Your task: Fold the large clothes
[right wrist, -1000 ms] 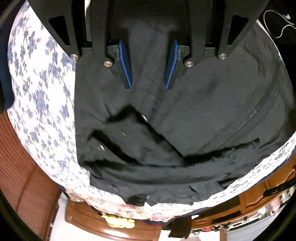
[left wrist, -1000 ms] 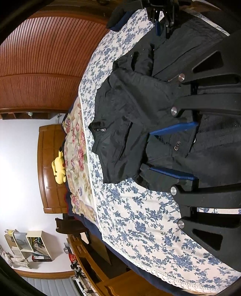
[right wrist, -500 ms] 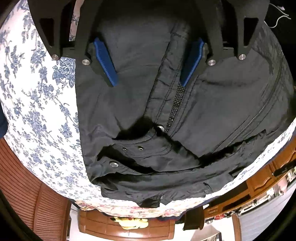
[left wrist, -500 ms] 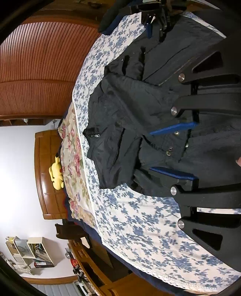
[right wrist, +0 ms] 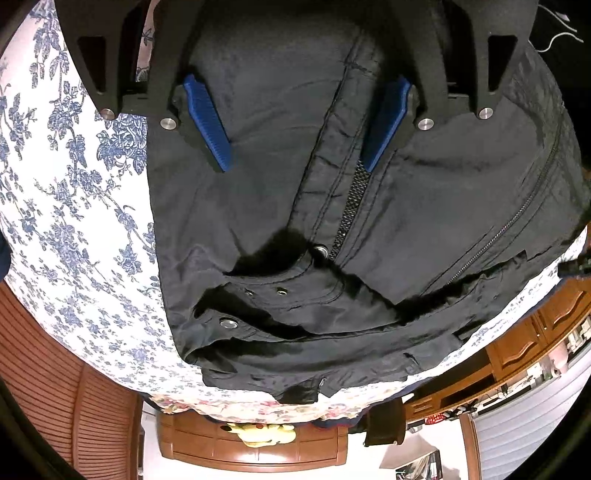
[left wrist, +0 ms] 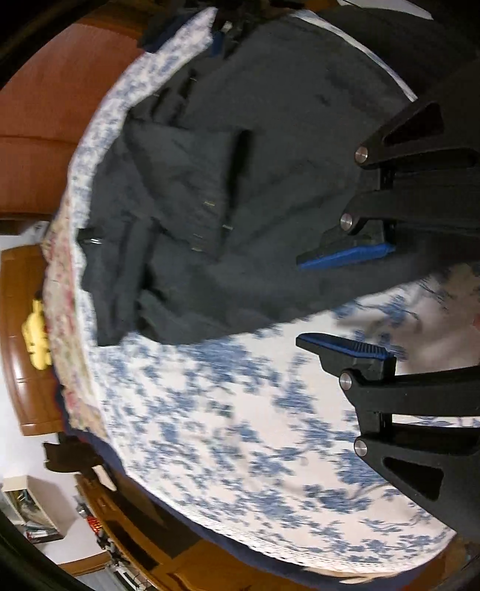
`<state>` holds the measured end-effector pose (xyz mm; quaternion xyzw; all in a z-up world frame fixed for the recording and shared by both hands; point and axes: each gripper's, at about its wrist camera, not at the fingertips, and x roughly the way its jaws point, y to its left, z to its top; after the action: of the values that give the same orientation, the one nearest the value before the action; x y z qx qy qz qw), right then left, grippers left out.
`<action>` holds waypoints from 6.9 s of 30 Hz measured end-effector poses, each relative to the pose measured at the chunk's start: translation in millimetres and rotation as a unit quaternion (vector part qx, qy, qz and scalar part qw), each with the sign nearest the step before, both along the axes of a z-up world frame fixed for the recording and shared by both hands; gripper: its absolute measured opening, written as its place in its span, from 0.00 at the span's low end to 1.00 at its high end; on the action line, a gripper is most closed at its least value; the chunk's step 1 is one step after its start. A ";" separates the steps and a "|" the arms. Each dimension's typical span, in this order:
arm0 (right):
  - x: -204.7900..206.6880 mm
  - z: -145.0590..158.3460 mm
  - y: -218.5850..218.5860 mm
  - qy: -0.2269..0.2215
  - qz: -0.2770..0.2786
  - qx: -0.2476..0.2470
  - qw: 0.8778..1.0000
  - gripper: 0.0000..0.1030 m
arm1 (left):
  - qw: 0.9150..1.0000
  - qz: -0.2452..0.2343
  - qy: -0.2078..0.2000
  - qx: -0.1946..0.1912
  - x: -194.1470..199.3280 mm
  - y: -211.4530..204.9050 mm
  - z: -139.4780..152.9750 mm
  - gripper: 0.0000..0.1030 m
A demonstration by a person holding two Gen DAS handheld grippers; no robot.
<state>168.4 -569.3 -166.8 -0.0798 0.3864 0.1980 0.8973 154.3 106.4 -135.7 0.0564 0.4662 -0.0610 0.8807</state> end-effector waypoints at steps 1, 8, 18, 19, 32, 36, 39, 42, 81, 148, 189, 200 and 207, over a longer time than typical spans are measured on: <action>0.0 0.1 0.2 0.000 0.000 0.000 1.000 0.74 | 1.000 0.003 0.009 0.004 -0.3 1.3 -5.1 0.35; -0.9 -0.1 0.9 -0.005 -0.002 -0.002 1.000 0.74 | 0.999 0.010 0.046 -0.012 13.5 8.9 -27.5 0.39; -1.6 0.3 0.9 -0.008 -0.002 -0.004 1.000 0.74 | 0.998 0.039 0.052 -0.020 35.6 16.1 -38.6 0.42; -1.7 0.5 0.8 -0.008 -0.001 -0.004 1.000 0.74 | 0.997 0.041 0.055 -0.022 37.9 16.9 -39.0 0.44; -2.6 1.0 1.0 -0.010 -0.002 -0.007 1.000 0.74 | 0.997 0.062 0.054 0.005 50.5 23.4 -43.0 0.72; -2.8 1.1 0.9 -0.011 -0.002 -0.007 1.000 0.74 | 0.996 0.067 0.053 0.011 51.9 25.0 -43.9 0.78; -3.2 0.9 0.9 -0.011 -0.002 -0.007 1.000 0.74 | 0.996 0.069 0.052 0.006 49.2 27.0 -43.0 0.78; -3.5 4.5 0.6 -0.005 -0.003 -0.014 1.000 0.74 | 0.996 0.070 0.051 0.002 43.6 29.7 -37.9 0.78; -78.0 83.2 -56.5 -0.012 0.011 0.073 0.997 0.11 | 0.992 -0.057 -0.044 -0.101 -86.2 -1.7 42.4 0.05; 22.5 141.9 -4.8 -0.097 -0.027 0.035 0.994 0.14 | 0.980 0.027 -0.178 -0.081 63.8 -24.5 99.1 0.03; -14.9 148.7 131.4 -0.050 0.052 -0.018 0.997 0.58 | 0.974 0.006 -0.187 -0.125 22.8 23.2 112.3 0.29; 34.5 98.1 184.3 0.024 0.023 -0.089 0.995 0.58 | 0.978 -0.012 -0.174 -0.118 22.4 14.5 104.7 0.31; 67.1 82.5 188.6 0.062 0.017 -0.076 0.995 0.44 | 0.980 -0.021 -0.165 -0.112 27.2 1.9 100.6 0.31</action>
<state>235.6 -380.7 -84.3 -0.1415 0.4535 0.1876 0.8597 181.5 108.3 -35.1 -0.0234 0.3035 -0.1213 0.9448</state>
